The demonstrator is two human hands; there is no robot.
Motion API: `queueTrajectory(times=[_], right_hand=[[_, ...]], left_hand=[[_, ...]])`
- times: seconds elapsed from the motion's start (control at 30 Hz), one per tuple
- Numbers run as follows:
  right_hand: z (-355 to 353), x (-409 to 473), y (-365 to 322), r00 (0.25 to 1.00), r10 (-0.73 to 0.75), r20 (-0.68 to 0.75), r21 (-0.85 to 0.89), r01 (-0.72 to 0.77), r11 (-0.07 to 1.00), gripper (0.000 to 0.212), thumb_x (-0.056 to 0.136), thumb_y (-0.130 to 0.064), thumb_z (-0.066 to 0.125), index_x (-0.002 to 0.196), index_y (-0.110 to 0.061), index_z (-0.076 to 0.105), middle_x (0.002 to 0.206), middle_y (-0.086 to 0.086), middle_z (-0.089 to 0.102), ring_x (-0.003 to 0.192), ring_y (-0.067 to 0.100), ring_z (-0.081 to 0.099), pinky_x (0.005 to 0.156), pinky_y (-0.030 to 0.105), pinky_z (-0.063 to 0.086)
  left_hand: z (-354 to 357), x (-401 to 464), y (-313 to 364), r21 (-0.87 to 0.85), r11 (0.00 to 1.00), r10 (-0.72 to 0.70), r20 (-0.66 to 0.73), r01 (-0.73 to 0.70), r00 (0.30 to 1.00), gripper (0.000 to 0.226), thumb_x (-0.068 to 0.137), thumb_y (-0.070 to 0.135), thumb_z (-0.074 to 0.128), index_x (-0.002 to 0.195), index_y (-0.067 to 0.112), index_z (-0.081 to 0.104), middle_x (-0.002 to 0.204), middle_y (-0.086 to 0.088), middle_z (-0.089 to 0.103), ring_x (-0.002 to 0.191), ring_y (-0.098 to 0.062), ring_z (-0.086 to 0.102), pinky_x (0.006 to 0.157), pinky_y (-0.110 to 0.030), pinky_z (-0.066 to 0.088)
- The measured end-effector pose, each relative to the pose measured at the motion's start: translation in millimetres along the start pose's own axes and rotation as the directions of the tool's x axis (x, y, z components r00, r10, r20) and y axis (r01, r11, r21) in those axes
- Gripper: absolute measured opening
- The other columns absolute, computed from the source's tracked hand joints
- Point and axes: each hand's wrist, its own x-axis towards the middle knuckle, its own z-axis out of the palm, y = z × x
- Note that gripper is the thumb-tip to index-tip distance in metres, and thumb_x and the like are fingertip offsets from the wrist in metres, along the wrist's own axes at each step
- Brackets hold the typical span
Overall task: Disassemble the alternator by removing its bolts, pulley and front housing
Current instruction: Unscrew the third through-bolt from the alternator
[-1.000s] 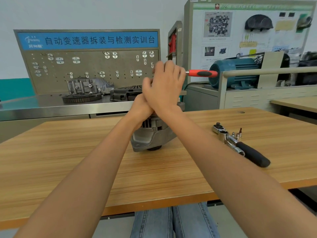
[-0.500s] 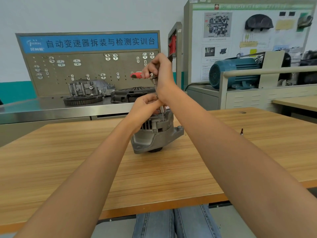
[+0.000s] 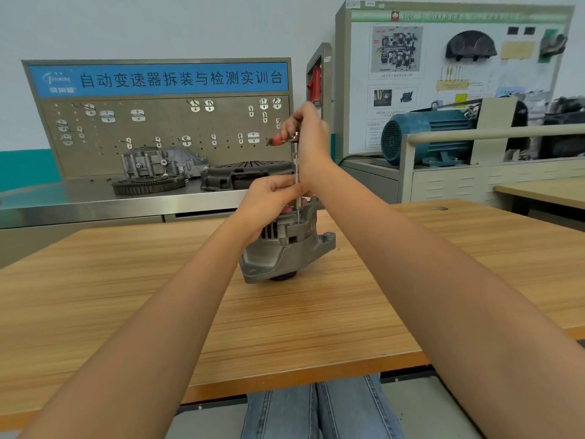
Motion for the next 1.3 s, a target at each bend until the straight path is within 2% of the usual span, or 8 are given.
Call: queueTrajectory(times=[0.1,0.23,0.5,0.67,0.93,1.07,1.2,1.3], right_hand=[[-4,-3,12,0.943,-0.315,0.106,-0.54,0.321,0.778,0.033,0.091,-0.015,0.041,0.058,-0.015,0.039,0.059,-0.003,0.038,0.059,0.013,0.036,0.064,0.03,0.034],[-8,-17,34,0.775,-0.583,0.246,-0.961,0.273,-0.042,0.029,0.08,-0.029,0.043,0.098,-0.011,0.057,0.092,0.005,0.052,0.088,0.023,0.046,0.09,0.036,0.03],[-5,-10,16,0.896,-0.435,0.09,-0.591,0.399,0.701,0.041,0.09,-0.016,0.046,0.052,-0.018,0.032,0.059,-0.005,0.035,0.067,0.013,0.038,0.073,0.031,0.031],[-4,-1,-3,0.996,0.001,0.089,-0.041,0.003,0.999,0.054,0.096,-0.02,0.033,0.042,-0.017,0.032,0.041,-0.003,0.037,0.055,0.015,0.042,0.084,0.034,0.036],[0,1,0,0.982,0.065,0.179,0.217,-0.104,0.971,0.058,0.095,-0.016,0.03,0.037,-0.014,0.037,0.038,0.0,0.042,0.047,0.016,0.045,0.071,0.03,0.042],[5,-10,11,0.976,-0.219,-0.014,-0.191,0.212,0.958,0.041,0.096,-0.016,0.034,0.056,-0.013,0.043,0.055,-0.002,0.046,0.055,0.009,0.044,0.066,0.026,0.039],[1,-21,41,0.772,-0.617,0.153,-0.966,0.249,0.072,0.03,0.087,-0.034,0.04,0.096,-0.012,0.058,0.096,0.006,0.053,0.095,0.023,0.047,0.1,0.037,0.023],[-1,-22,37,0.742,-0.651,0.161,-0.95,0.294,0.101,0.03,0.085,-0.033,0.042,0.095,-0.011,0.06,0.097,0.007,0.053,0.096,0.024,0.047,0.1,0.036,0.021]], left_hand=[[0,1,0,0.0,1.0,-0.02,-0.021,0.02,1.0,0.015,0.089,0.012,0.063,0.084,0.025,0.068,0.072,0.016,0.072,0.07,0.005,0.065,0.065,-0.013,0.051],[-1,1,1,0.064,0.998,-0.018,-0.126,0.026,0.992,0.025,0.085,-0.007,0.054,0.072,0.014,0.06,0.05,0.012,0.063,0.048,0.01,0.056,0.045,-0.007,0.041],[0,-1,2,0.044,0.999,-0.025,-0.033,0.026,0.999,0.022,0.09,0.016,0.06,0.074,0.029,0.068,0.068,0.014,0.07,0.066,0.002,0.062,0.06,-0.01,0.048],[-2,-2,5,0.019,0.998,-0.053,0.022,0.052,0.998,0.015,0.092,0.027,0.057,0.087,0.031,0.071,0.087,0.011,0.074,0.095,-0.01,0.065,0.085,-0.025,0.049],[-6,-3,2,-0.012,1.0,-0.022,0.045,0.023,0.999,0.013,0.091,0.022,0.06,0.095,0.031,0.068,0.088,0.015,0.073,0.083,0.002,0.067,0.076,-0.017,0.051],[-2,-2,0,0.007,1.0,-0.017,-0.023,0.017,1.0,0.019,0.091,0.009,0.058,0.085,0.024,0.067,0.068,0.016,0.07,0.066,0.004,0.063,0.06,-0.01,0.05],[-1,-1,0,0.132,0.991,0.018,-0.104,-0.004,0.994,0.027,0.091,0.0,0.052,0.079,0.024,0.057,0.071,0.006,0.061,0.057,0.007,0.055,0.051,-0.006,0.043],[0,-1,1,0.142,0.99,0.027,-0.095,-0.013,0.995,0.025,0.091,0.004,0.054,0.082,0.028,0.056,0.078,0.006,0.061,0.062,0.005,0.057,0.052,-0.006,0.045]])
